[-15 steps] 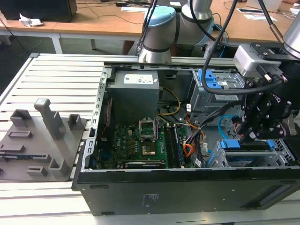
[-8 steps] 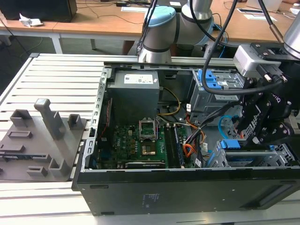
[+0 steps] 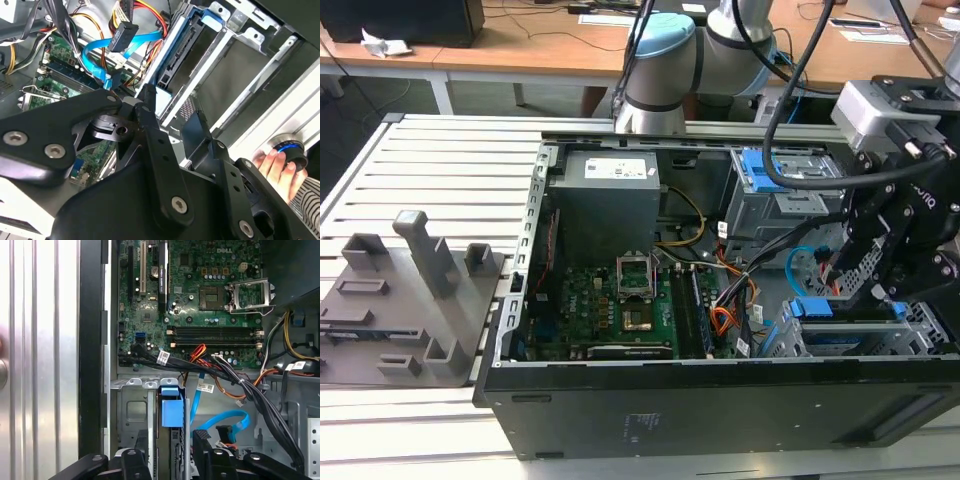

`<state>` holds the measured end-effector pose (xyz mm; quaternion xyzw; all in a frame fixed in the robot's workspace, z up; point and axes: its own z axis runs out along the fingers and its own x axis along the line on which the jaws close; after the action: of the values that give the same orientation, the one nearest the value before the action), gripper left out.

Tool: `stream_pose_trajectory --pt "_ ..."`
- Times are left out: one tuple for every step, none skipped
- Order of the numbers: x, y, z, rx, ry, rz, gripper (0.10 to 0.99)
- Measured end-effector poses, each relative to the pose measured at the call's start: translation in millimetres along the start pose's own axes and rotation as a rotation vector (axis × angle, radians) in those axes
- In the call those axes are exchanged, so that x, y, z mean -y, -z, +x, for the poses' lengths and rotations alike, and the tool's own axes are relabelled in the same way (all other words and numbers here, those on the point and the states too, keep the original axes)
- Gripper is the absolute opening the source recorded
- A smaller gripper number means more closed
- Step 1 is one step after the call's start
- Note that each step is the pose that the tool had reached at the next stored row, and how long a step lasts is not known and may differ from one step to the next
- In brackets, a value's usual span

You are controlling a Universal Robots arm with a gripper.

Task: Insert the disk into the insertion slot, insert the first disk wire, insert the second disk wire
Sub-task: 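Insert the first disk wire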

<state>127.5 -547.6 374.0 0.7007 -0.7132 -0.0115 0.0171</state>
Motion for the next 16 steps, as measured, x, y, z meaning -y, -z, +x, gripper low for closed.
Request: stream_pose_trajectory --pt "0.0 3.7 0.0 0.0001 0.0 0.0 0.482" --pt "0.0 6.2 -0.1 0.0001 0.0 0.0 0.482" --pt "-0.1 10.6 -0.2 0.0 0.0 0.0 0.482" --pt "-0.2 15.5 -0.3 -0.0001 0.0 0.0 0.482" --pt "-0.4 19.0 -0.3 0.0001 0.0 0.0 0.482" --pt "-0.5 21.8 -0.3 0.0001 0.0 0.0 0.482" --pt "-0.6 24.1 -0.4 0.0 0.0 0.0 0.482" --pt "-0.7 27.4 -0.4 0.0001 0.0 0.0 0.482" --pt "-0.8 29.8 -0.4 0.0001 0.0 0.0 0.482" --pt "-0.9 32.1 -0.4 0.0 0.0 0.0 0.482" --pt "-1.0 34.9 -0.4 0.0 0.0 0.0 0.482" --pt "-1.1 36.6 -0.4 0.0003 0.0 0.0 0.482" --pt "-1.1 36.7 -0.4 0.0002 0.0 0.0 0.482" --pt "-1.1 36.8 -0.4 0.0001 0.0 0.0 0.482" --pt "-1.1 36.8 -0.4 0.0001 0.0 0.0 0.482" --pt "-1.1 36.8 -0.4 0.0001 0.0 0.0 0.482"
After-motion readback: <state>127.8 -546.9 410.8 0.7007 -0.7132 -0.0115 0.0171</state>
